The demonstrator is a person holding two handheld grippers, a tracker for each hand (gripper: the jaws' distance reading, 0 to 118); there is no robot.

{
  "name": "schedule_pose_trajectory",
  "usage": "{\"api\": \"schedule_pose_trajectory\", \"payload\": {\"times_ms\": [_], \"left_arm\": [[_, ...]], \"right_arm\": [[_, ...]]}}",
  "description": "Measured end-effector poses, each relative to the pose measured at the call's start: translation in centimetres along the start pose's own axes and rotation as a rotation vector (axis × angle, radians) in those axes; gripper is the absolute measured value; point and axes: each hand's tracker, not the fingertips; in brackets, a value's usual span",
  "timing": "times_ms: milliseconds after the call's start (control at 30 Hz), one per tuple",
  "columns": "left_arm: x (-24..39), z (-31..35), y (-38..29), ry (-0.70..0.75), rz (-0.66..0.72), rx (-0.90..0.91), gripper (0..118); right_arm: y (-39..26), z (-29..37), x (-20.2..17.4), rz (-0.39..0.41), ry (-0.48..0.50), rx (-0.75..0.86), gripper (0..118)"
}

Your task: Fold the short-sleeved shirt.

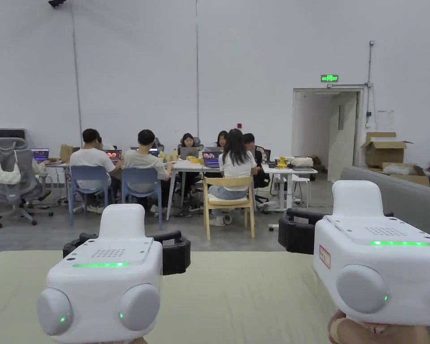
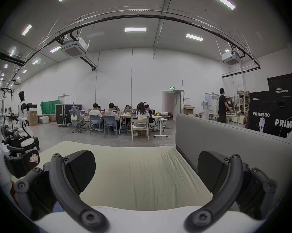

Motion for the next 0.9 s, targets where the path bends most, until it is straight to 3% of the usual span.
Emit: {"api": "schedule_pose_trajectory", "payload": {"times_ms": [900], "left_arm": [[-0.4,0.34,0.86,-0.019,0.03,-0.009,118]], "right_arm": [[0.42,0.29,-0.39,0.007,0.017,0.018,118]]}}
